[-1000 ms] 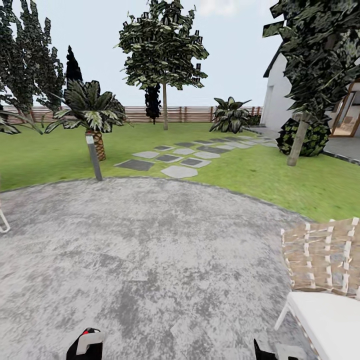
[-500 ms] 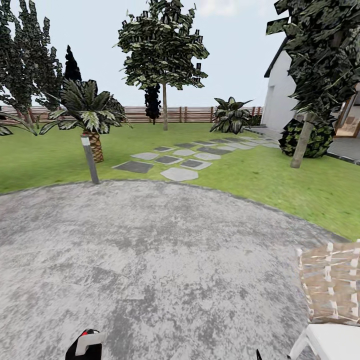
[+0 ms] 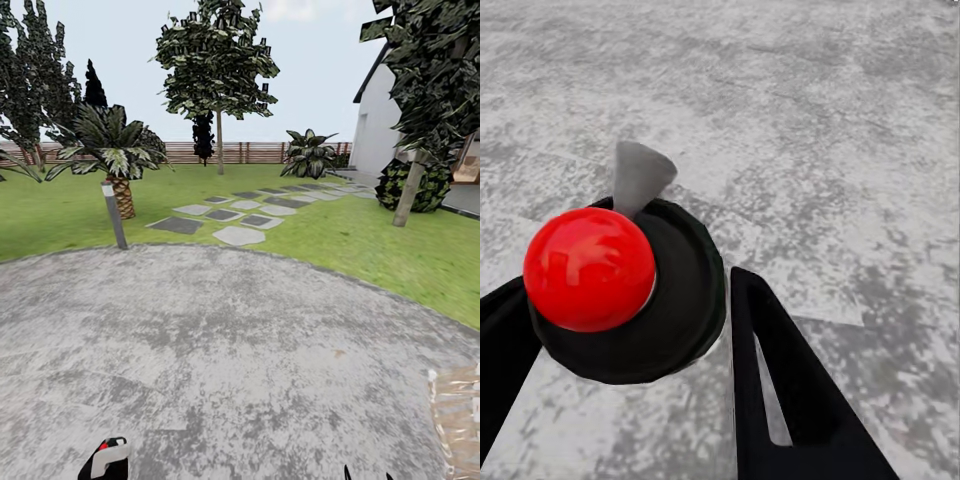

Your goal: In the garden, pick up the pesticide atomizer on the floor and spray pesticide onto both trees until each tree trunk is fully covered.

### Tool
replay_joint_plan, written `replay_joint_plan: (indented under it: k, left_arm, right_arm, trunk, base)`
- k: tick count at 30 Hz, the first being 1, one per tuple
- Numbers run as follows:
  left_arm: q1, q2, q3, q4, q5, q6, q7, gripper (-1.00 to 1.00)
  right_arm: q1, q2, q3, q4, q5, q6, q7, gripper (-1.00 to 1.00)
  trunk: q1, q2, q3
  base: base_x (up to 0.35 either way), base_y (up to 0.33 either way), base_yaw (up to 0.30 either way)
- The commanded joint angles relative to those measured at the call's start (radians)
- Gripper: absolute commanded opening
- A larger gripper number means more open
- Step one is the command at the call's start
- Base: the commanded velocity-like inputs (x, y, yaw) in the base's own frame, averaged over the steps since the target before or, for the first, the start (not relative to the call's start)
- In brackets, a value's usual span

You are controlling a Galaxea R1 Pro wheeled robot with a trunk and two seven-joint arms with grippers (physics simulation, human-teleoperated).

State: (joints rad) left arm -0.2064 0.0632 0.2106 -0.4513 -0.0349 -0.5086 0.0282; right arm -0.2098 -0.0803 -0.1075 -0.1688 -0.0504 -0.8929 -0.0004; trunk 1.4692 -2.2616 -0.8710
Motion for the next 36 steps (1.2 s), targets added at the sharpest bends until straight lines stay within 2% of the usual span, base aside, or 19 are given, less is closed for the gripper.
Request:
replay_joint_plan:
  k: [1,10,36]
  left_arm:
    - [0.000,0.000,0.001,0.001,-0.004,-0.003,0.003,-1.00]
    - [0.000,-0.004,0.001,0.002,-0.005,-0.004,0.003,-1.00]
    - [0.001,-0.003,0.002,0.000,-0.004,-0.008,0.003,-1.00]
  right_arm:
    - [0.000,0.000,0.002,0.001,-0.004,-0.002,0.000,1.00]
    - [-0.001,0.000,0.001,0.109,-0.005,-0.001,0.004,1.00]
    - [-0.001,-0.001,0.000,0.127,-0.005,-0.001,0.002,1.00]
  trunk:
    - [0.000,0.000,-0.001]
    - [0.000,0.000,-0.001]
    - [0.000,0.000,-0.001]
  base:
    - [0.340,0.000,0.000]
    - [0.340,0.000,0.000]
    - [0.340,0.000,0.000]
